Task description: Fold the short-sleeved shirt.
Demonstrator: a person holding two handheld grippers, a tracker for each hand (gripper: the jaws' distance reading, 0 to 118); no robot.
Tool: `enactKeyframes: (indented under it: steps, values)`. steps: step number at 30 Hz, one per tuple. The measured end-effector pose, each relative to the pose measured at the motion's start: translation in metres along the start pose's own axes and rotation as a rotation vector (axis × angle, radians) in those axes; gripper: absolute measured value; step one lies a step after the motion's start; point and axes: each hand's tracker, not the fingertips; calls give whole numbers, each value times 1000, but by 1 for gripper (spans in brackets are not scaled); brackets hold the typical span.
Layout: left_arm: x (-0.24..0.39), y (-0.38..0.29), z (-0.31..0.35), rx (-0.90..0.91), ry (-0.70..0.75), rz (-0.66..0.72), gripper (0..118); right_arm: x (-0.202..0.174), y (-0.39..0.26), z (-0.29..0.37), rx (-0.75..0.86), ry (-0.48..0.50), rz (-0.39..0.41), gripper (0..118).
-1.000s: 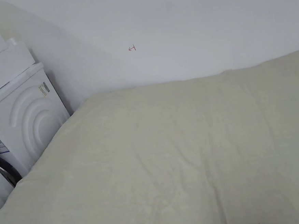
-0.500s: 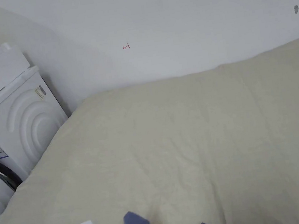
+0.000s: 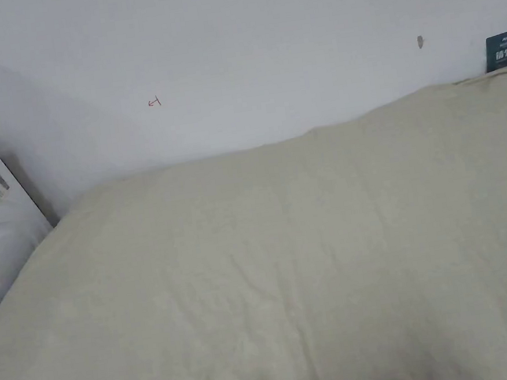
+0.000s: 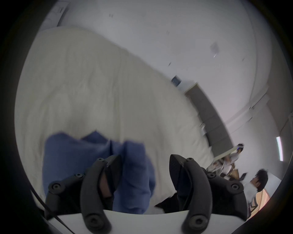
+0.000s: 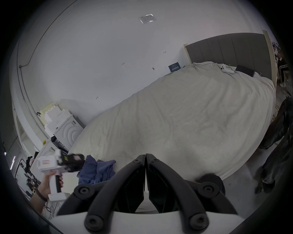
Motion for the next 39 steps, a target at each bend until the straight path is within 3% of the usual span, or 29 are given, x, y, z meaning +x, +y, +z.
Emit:
enactKeyframes:
  steps: [4, 5, 6, 7, 13, 16, 23, 27, 32, 37, 38, 39]
  values:
    - [-5, 3, 30, 162, -19, 96, 67, 0, -4, -8, -12, 12, -5, 1]
    - [-14, -1, 28, 139, -43, 129, 57, 0, -4, -9, -17, 20, -13, 1]
    - [-21, -5, 22, 112, -51, 156, 33, -1, -5, -9, -22, 27, -13, 1]
    - [-26, -8, 14, 86, -37, 185, 19, -4, -5, -9, -24, 30, -8, 1]
    - [-23, -46, -57, -154, -82, 186, 16, -8, -5, -6, -38, 13, 33, 1]
    - [-31, -53, -88, -203, 23, 213, 11, -6, -6, -5, -42, 1, 29, 1]
    - [-20, -53, -85, -184, 31, 90, 9, -13, -11, -12, -74, -2, 58, 1]
    - [-17, -53, -87, -181, 48, 98, 9, -30, -14, -15, -92, 38, 95, 1]
    - [-15, -50, -71, -139, 8, 168, 7, -58, -21, -40, -164, 175, 88, 1]
    - [-21, -28, 22, 35, -51, 140, 8, -114, -28, -114, -306, 399, 143, 1]
    - [-26, -23, 37, 57, -35, 136, 9, -123, -31, -130, -346, 453, 112, 1]
    - [-35, -18, 59, 73, -11, 134, 10, -128, -38, -152, -371, 533, 32, 1]
